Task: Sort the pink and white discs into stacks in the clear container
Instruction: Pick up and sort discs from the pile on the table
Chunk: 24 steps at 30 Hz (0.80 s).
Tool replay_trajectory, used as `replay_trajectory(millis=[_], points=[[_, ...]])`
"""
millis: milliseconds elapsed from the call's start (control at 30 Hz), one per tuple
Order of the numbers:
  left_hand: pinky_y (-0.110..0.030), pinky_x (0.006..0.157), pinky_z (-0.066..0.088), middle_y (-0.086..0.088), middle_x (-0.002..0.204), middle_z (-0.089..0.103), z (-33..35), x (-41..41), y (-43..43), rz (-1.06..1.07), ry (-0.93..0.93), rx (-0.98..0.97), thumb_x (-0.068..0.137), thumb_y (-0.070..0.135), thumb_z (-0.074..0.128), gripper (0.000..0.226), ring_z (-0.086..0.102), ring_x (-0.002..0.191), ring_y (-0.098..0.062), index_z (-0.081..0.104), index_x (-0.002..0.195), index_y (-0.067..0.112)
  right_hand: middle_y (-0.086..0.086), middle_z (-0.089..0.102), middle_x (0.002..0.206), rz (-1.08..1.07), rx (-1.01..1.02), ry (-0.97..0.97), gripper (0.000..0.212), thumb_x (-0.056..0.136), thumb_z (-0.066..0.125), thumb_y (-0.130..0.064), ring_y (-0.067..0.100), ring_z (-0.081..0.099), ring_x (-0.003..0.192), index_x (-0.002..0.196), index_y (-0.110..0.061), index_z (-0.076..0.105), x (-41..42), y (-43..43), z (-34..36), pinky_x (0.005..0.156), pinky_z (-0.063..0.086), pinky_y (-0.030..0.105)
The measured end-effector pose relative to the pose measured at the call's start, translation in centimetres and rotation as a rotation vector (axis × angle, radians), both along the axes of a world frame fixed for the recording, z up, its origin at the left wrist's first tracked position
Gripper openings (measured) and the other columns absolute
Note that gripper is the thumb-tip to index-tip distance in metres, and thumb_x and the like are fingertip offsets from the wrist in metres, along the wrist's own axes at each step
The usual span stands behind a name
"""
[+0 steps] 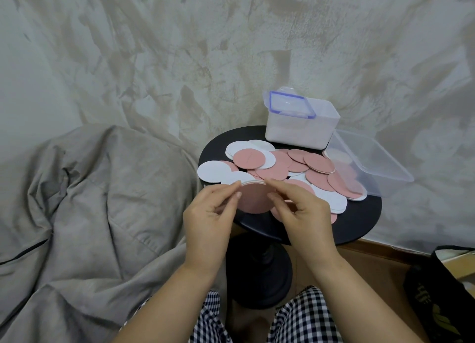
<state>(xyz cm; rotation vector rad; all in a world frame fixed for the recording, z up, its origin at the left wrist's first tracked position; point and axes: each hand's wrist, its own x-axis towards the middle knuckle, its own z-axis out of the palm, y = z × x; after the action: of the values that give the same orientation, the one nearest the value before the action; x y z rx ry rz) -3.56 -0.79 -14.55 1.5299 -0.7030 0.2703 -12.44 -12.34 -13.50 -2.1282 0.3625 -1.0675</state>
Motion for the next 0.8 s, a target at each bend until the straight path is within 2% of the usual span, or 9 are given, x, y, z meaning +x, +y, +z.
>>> replay_trajectory(millis=[133,333,400,467,533,600,667,733,800], points=[[-0.003,0.074,0.042,0.011,0.092,0.065,-0.5,0.2,0.0,-0.020,0.018,0.012,0.079,-0.004,0.068,0.032,0.060,0.084,0.010,0.067,0.104,0.017,-0.038,0.055,0.093,0.017,0.015,0.028,0.027,0.086,0.063,-0.010,-0.018,0.056,0.089,0.110,-0.021,0.067,-0.1,0.0,-0.2,0.077,0.043,0.003],[-0.004,0.073,0.044,0.005,0.091,0.064,-0.7,0.1,0.3,-0.015,0.004,-0.018,0.078,-0.004,0.068,0.026,0.061,0.086,0.005,0.070,0.096,0.014,-0.034,0.054,0.099,0.026,-0.075,-0.011,0.030,0.085,0.062,-0.004,-0.020,0.052,0.095,0.110,-0.018,0.068,0.0,0.1,-0.5,0.079,0.043,0.003],[-0.005,0.073,0.044,0.006,0.090,0.065,-0.7,0.3,0.3,-0.029,0.008,-0.019,0.078,-0.005,0.068,0.026,0.062,0.086,0.003,0.069,0.091,0.018,-0.034,0.056,0.098,0.033,-0.049,-0.006,0.032,0.085,0.062,-0.002,-0.017,0.054,0.095,0.108,-0.023,0.068,0.0,0.0,-0.4,0.080,0.044,0.005],[-0.006,0.072,0.044,0.006,0.088,0.066,-0.3,0.4,0.2,-0.062,0.018,-0.008,0.077,-0.006,0.069,0.027,0.061,0.084,0.003,0.069,0.087,0.020,-0.035,0.061,0.092,0.052,0.027,-0.004,0.037,0.085,0.063,-0.003,-0.008,0.059,0.093,0.102,-0.036,0.066,-0.3,-0.2,0.0,0.079,0.047,0.011],[-0.009,0.073,0.045,0.006,0.087,0.068,0.6,0.5,-0.1,-0.122,0.043,-0.001,0.077,-0.002,0.070,0.027,0.063,0.084,0.000,0.070,0.085,0.024,-0.037,0.063,0.088,0.077,0.136,-0.002,0.042,0.084,0.063,-0.003,-0.007,0.061,0.086,0.094,-0.044,0.063,-0.7,-0.7,0.8,0.075,0.047,0.009],[-0.018,0.076,0.049,0.009,0.087,0.070,2.0,0.3,-1.1,-0.184,0.085,0.021,0.079,0.009,0.071,0.020,0.064,0.086,-0.004,0.071,0.086,0.028,-0.035,0.065,0.085,0.089,0.241,-0.029,0.043,0.084,0.062,-0.001,-0.008,0.061,0.080,0.089,-0.044,0.063,-1.7,-2.2,1.7,0.070,0.046,0.007],[-0.030,0.076,0.054,0.014,0.087,0.069,3.7,-0.3,-3.0,-0.268,0.208,0.047,0.082,0.016,0.068,0.012,0.065,0.084,-0.008,0.070,0.088,0.026,-0.025,0.069,0.089,0.075,0.279,-0.054,0.043,0.084,0.063,-0.002,-0.001,0.063,0.085,0.088,-0.045,0.067,-3.2,-4.3,2.9,0.074,0.051,0.016],[-0.031,0.070,0.058,0.015,0.081,0.066,5.3,-1.0,-5.5,-0.363,0.315,0.114,0.087,0.018,0.062,0.007,0.065,0.079,-0.009,0.066,0.087,0.024,-0.012,0.072,0.093,0.034,0.320,-0.097,0.039,0.084,0.062,-0.003,0.008,0.066,0.087,0.091,-0.040,0.069,-5.2,-6.6,3.9,0.076,0.055,0.025],[-0.031,0.066,0.059,0.011,0.083,0.062,6.6,-1.8,-8.7,-0.431,0.384,0.259,0.090,0.025,0.057,0.008,0.064,0.075,-0.012,0.062,0.089,0.020,-0.009,0.073,0.088,-0.030,0.389,-0.131,0.033,0.085,0.060,-0.001,0.009,0.067,0.083,0.094,-0.032,0.068,-7.3,-9.0,4.4,0.073,0.056,0.023]])
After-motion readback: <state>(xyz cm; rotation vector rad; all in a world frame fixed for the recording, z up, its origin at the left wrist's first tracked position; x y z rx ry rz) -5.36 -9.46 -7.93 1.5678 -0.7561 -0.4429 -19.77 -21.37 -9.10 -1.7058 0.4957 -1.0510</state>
